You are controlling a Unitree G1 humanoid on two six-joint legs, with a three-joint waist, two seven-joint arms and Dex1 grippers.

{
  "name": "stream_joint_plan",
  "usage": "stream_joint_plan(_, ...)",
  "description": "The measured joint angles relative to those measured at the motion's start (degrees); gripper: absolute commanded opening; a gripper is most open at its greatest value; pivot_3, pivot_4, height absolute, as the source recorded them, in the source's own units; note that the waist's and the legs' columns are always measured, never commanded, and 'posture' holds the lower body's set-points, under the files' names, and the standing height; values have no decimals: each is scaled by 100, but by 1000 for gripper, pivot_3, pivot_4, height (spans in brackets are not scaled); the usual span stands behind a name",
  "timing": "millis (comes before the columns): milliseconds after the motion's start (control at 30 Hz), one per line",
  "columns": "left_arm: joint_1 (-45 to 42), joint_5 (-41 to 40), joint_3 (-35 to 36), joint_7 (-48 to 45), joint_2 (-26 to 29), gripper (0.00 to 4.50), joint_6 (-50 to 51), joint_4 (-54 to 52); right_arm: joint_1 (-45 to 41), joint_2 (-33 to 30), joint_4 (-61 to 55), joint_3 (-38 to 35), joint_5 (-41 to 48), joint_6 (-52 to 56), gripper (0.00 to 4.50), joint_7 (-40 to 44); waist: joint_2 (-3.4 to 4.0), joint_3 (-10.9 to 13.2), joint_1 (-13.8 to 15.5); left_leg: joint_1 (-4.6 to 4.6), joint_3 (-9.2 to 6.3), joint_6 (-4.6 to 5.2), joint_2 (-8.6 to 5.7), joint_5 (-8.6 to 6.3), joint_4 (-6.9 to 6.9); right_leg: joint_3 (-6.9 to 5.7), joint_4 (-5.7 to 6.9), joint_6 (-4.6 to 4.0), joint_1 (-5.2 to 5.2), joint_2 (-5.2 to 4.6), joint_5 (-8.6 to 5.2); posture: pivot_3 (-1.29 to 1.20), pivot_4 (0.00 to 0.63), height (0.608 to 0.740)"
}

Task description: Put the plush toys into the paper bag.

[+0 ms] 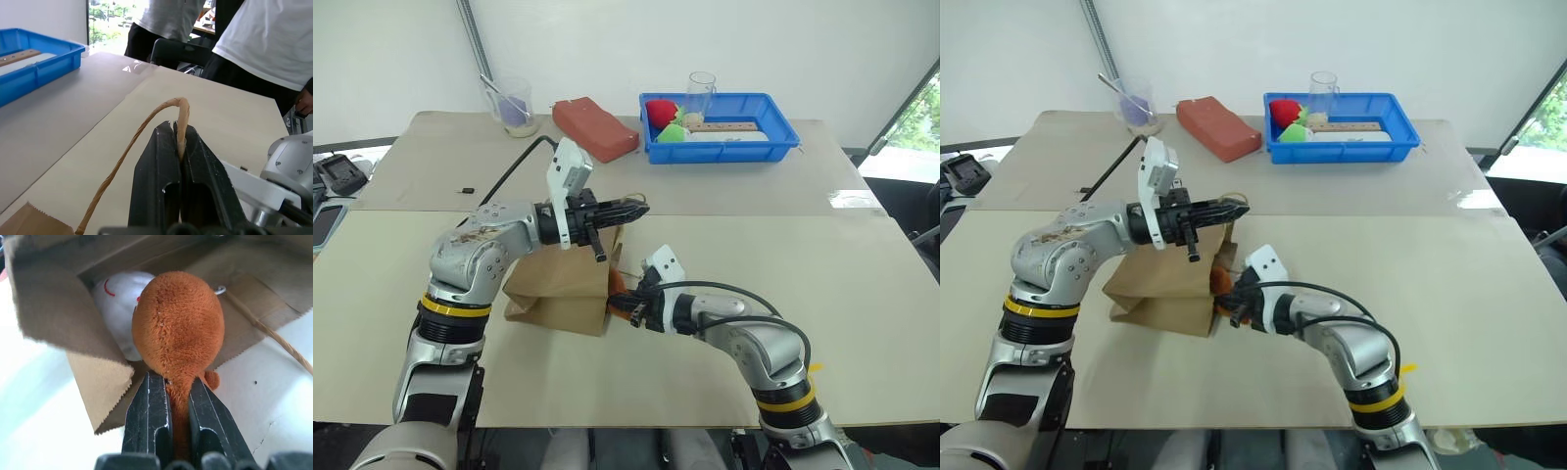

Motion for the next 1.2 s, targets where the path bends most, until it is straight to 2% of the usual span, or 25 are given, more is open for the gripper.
stream_joint_plan(233,-3,207,-77,-258,43,0,-188,102,-1,29,-1,14,186,1,67,6,0,0,-20,1,1,0,1,0,-1,0,0,0,-1,1,0,0,150,740)
stream_joint_plan(600,757,-15,16,-280,297,0,238,-599,-392,665,846,90,-87,-511,67,-566,0,0,-8,-1,-1,0,2,0,-1,1,1,0,-3,0,0,0,150,740)
stream_joint_plan(800,812,-143,242,-180,381,0,384,-694,-614,1194,1328,-346,34,-514,67,-826,1,0,-9,1,-2,0,4,0,-2,0,3,-1,-4,1,0,0,150,740)
stream_joint_plan(933,830,-250,259,-176,396,0,516,-697,-681,1614,1482,-872,469,-265,67,-891,1,0,-11,0,-4,0,4,0,-6,-2,3,-1,-5,1,1,0,150,740)
stream_joint_plan(1200,828,-263,280,-170,468,0,615,-637,-769,1613,1838,-961,703,-295,67,-974,3,2,-26,2,-2,0,4,0,-7,-1,3,-1,-6,1,1,0,150,740)
